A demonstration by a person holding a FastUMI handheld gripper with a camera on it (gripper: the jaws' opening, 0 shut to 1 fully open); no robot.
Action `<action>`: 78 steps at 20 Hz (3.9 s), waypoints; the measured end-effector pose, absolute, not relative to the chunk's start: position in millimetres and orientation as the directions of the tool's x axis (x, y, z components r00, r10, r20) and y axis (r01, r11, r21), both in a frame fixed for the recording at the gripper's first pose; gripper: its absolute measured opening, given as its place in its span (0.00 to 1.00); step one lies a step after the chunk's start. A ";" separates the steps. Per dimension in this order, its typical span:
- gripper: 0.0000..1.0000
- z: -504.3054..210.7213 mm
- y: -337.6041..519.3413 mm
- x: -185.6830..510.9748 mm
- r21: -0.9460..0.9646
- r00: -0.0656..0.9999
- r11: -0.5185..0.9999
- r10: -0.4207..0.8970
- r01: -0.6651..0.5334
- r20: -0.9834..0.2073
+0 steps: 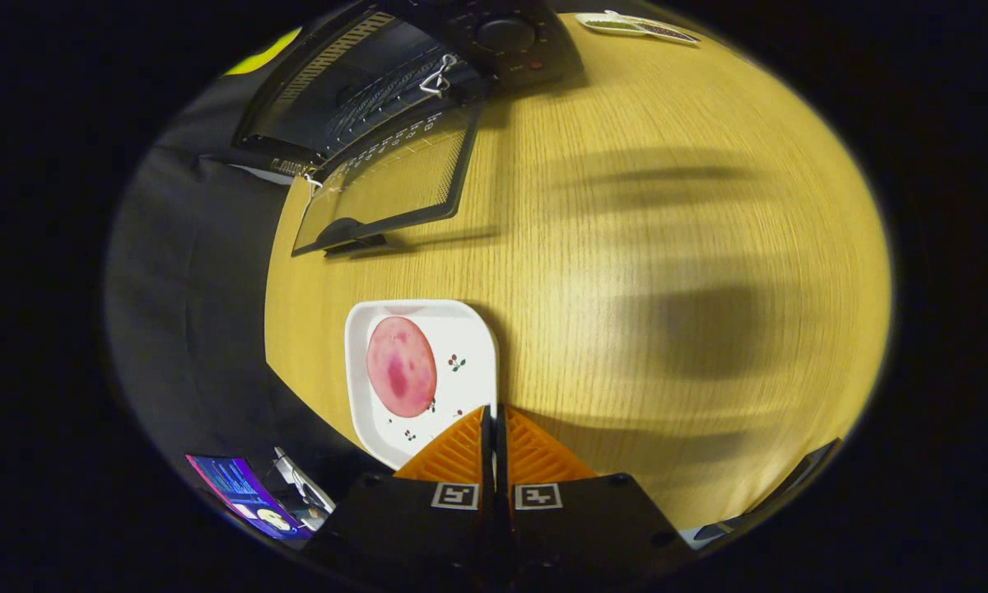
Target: Open the toaster oven, put the food inside, and close the toaster oven door.
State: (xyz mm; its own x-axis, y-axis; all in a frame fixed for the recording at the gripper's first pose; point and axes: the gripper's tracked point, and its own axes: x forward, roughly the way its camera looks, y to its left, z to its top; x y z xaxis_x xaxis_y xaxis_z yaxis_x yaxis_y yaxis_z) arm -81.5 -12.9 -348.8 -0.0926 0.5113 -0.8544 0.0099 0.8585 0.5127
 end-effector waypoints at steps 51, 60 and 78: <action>0.02 -308.3 117.4 160.1 0.738 0.708 0.089 0.227 0.669 -0.669; 0.03 -314.2 117.9 189.6 0.736 0.728 0.056 0.119 0.675 -0.676; 0.97 -271.3 150.5 121.3 0.736 0.730 0.530 0.284 0.420 -0.621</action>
State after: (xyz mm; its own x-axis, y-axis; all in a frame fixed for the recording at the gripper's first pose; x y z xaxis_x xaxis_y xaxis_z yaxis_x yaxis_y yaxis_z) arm 121.3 150.5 -271.3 0.7304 0.2841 -0.6211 0.4201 0.5302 0.7365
